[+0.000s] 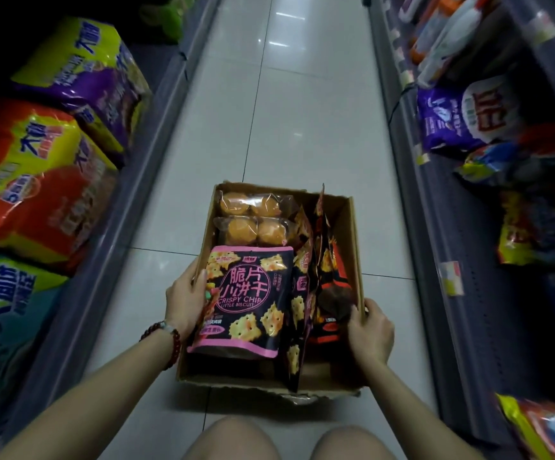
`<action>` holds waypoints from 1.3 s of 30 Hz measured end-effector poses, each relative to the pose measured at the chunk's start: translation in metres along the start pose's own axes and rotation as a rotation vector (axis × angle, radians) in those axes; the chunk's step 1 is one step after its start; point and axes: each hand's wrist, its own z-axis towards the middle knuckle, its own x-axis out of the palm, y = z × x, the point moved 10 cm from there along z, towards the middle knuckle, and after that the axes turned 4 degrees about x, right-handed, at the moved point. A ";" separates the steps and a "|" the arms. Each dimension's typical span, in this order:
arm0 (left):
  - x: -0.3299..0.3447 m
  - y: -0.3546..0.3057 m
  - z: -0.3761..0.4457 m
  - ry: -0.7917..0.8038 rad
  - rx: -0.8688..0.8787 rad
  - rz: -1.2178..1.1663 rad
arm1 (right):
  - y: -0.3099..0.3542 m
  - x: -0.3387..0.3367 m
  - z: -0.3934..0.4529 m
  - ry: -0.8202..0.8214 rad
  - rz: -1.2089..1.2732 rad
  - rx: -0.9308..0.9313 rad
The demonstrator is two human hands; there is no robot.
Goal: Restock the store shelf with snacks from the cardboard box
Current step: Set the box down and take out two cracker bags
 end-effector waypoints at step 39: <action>-0.018 -0.024 0.014 -0.126 0.155 -0.047 | 0.098 0.014 0.042 0.236 0.223 -0.148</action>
